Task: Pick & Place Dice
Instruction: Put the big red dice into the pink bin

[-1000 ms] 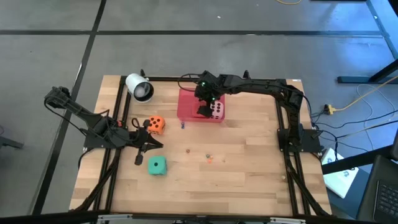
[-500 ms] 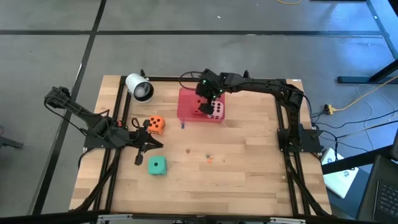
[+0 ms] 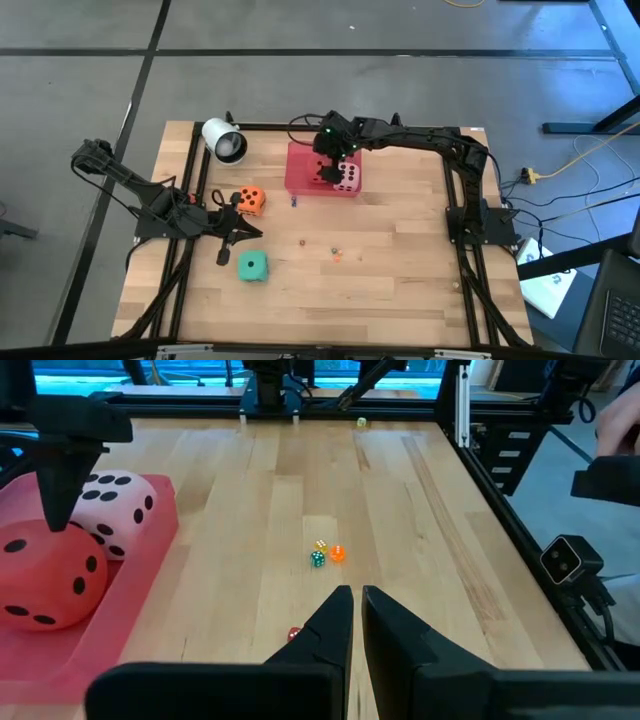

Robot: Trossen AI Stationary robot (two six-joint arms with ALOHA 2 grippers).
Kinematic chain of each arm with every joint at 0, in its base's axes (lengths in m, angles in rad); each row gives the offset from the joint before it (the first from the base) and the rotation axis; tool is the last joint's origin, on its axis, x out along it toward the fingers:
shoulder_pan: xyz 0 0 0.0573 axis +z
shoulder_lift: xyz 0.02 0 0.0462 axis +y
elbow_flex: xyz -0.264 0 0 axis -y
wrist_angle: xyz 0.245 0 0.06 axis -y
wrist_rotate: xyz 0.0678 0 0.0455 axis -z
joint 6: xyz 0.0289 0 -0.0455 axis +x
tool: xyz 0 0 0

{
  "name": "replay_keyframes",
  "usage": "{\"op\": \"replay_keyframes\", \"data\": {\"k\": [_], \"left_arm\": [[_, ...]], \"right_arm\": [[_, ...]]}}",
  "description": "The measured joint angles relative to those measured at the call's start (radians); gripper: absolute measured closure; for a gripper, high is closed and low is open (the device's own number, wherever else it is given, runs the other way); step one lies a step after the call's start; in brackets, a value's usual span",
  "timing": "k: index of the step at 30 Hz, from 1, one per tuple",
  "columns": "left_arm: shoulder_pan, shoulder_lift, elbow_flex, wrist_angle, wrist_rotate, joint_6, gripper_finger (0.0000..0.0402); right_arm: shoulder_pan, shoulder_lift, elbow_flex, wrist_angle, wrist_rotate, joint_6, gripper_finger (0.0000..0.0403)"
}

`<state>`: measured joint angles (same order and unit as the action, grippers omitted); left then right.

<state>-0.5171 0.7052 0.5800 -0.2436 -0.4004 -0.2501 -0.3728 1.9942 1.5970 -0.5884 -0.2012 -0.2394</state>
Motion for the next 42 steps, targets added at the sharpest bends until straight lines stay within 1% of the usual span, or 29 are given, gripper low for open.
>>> {"op": "replay_keyframes", "data": {"k": [6, 10, 14, 17, 19, 23, 26, 29, 32, 35, 40, 41, 42], "left_arm": [[0.0, 0.0, 0.0, 0.0, 0.0, 0.0, 0.038], [0.0, 0.0, 0.0, 0.0, 0.0, 0.001, 0.038], [0.0, 0.0, 0.0, 0.0, 0.0, 0.001, 0.038], [0.0, 0.0, 0.0, 0.0, 0.0, 0.001, 0.038], [0.0, 0.0, 0.0, 0.0, 0.0, 0.001, 0.038], [0.0, 0.0, 0.0, 0.0, 0.0, 0.001, 0.038], [0.0, 0.0, 0.0, 0.0, 0.0, 0.001, 0.038], [0.0, 0.0, 0.0, 0.0, 0.0, 0.001, 0.038], [0.0, 0.0, 0.0, 0.0, 0.0, 0.001, 0.038], [0.0, 0.0, 0.0, 0.0, 0.001, 0.001, 0.038], [0.0, 0.0, 0.0, 0.0, 0.001, 0.001, 0.038], [0.0, 0.0, 0.0, 0.0, 0.001, 0.001, 0.038], [0.0, 0.0, 0.0, 0.0, 0.001, 0.001, 0.038]], "right_arm": [[0.012, 0.0, 0.0, 0.015, -0.021, 0.049, 0.0035], [0.017, 0.0, 0.0, 0.01, 0.049, 0.042, 0.0035], [0.016, 0.0, 0.0, 0.009, 0.058, -0.008, 0.0035], [0.017, 0.0, 0.0, 0.009, 0.065, -0.014, 0.0035], [0.017, 0.0, 0.0, 0.009, 0.108, -0.031, 0.0035], [0.014, 0.0, -0.001, 0.057, 0.237, -0.034, 0.0036], [0.013, 0.0, -0.001, 0.085, 0.266, -0.031, 0.0047], [0.01, 0.0, -0.001, 0.082, 0.265, -0.031, 0.008], [0.0, 0.0, -0.001, 0.079, 0.265, -0.031, 0.0137], [-0.013, 0.0, -0.001, 0.079, 0.266, -0.031, 0.0211], [-0.026, 0.0, 0.0, 0.079, 0.249, -0.037, 0.0354], [-0.028, 0.0, -0.001, 0.079, 0.236, -0.041, 0.0377], [-0.031, 0.0, -0.001, 0.08, 0.227, -0.052, 0.0389]]}}
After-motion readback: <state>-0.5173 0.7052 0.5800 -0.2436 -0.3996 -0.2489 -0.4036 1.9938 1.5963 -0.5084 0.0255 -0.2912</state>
